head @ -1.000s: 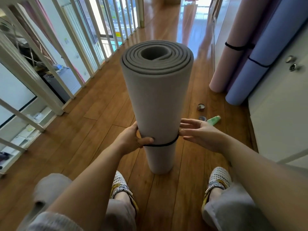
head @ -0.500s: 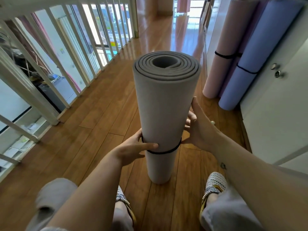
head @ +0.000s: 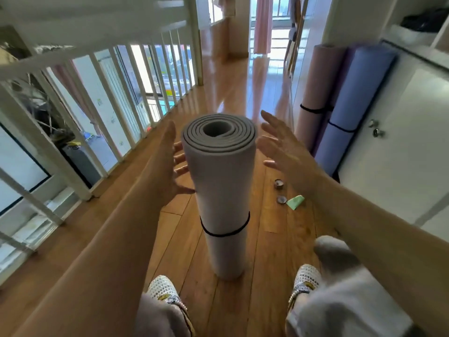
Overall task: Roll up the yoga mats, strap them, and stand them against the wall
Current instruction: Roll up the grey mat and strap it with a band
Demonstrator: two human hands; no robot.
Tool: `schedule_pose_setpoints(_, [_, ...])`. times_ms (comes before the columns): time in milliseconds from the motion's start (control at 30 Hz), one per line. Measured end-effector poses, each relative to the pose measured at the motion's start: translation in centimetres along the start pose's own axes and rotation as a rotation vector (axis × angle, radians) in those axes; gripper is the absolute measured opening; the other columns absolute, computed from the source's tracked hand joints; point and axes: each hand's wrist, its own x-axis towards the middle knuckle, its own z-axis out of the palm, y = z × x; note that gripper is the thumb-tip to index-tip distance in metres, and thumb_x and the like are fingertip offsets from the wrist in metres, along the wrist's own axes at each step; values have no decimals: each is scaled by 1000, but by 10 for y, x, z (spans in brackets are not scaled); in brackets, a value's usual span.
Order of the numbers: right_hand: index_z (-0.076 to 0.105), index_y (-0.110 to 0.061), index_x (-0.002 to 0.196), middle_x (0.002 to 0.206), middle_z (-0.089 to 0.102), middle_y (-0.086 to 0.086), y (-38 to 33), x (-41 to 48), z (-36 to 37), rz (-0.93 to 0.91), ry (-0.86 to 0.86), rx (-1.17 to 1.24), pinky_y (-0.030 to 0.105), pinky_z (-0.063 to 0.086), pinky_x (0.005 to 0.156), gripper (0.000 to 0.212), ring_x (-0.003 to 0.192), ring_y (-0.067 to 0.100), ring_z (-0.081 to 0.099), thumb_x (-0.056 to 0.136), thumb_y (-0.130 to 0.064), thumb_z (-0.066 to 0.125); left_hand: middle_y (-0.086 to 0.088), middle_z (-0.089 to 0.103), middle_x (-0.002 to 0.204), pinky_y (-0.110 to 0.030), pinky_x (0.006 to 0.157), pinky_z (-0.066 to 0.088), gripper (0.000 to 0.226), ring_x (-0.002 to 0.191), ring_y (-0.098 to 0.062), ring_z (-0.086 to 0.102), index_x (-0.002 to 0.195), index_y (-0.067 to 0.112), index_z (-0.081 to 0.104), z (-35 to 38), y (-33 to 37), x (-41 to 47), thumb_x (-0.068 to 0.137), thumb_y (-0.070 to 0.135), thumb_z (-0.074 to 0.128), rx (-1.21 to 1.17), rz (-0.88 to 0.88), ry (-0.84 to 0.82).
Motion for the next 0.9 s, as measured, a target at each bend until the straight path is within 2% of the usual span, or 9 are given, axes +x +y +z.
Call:
schedule_pose_setpoints(67, [40,-43,134,135,35,-29,-23,-5,-3,-105,-120,-246,7,31,93,62,120,-10,36,79,-56,66,-8,38,146,-61,94,41,86,131,-34,39,143,25,34,9,13,-11,73,71,53,165,13,4])
schedule_pose_setpoints(100, [43,-41,132,129,33,-30,-30,-8,-4,-129,-164,-382,3,29,89,61,115,-13,34,79,-53,70,-7,38,145,-59,91,44,85,128,-34,41,142,26,33,13,17,-17,72,66,60,239,17,8])
schedule_pose_setpoints(233, [36,-43,136,141,23,-7,-45,-23,-8,-158,-218,-713,28,35,102,76,128,17,33,72,-57,74,-3,43,135,-55,79,54,61,118,-28,44,130,25,40,25,16,-30,81,50,67,288,-55,-36])
schedule_pose_setpoints(367, [29,-41,140,149,7,-4,-45,-32,-16,-133,-225,-867,49,36,109,86,137,34,25,69,-55,76,-2,46,129,-56,71,56,48,118,-29,44,120,23,46,52,16,-39,81,42,67,303,-92,-67])
schedule_pose_setpoints(467, [43,-33,134,154,6,2,-54,-34,-40,-85,-232,-905,43,32,112,79,137,32,26,66,-50,80,-6,48,128,-59,67,56,59,114,-31,47,125,18,51,80,23,-39,73,40,68,388,-59,-67])
schedule_pose_setpoints(567, [53,-25,128,147,30,10,-72,-25,-72,-72,-222,-908,32,33,107,70,134,26,32,67,-43,83,-7,45,128,-58,64,56,61,115,-32,45,125,17,52,110,44,-34,71,40,68,420,11,-103])
schedule_pose_setpoints(700, [54,-28,126,147,25,8,-91,2,-117,-178,-126,-951,35,33,109,69,132,27,33,65,-43,82,-7,45,128,-60,66,55,64,116,-31,45,123,18,53,148,83,-20,66,42,68,349,97,-131])
schedule_pose_setpoints(800, [53,-27,128,150,22,9,-97,22,-147,-202,-45,-1023,40,34,109,70,130,31,35,66,-43,81,-7,46,128,-58,76,55,53,114,-29,46,124,16,51,180,106,-6,77,34,67,272,152,-146])
schedule_pose_setpoints(900, [54,-28,126,150,25,11,-91,39,-172,-219,30,-1058,49,42,102,69,126,36,41,65,-46,79,-8,44,131,-53,75,56,71,113,-29,48,129,14,48,210,119,15,66,38,68,246,205,-165])
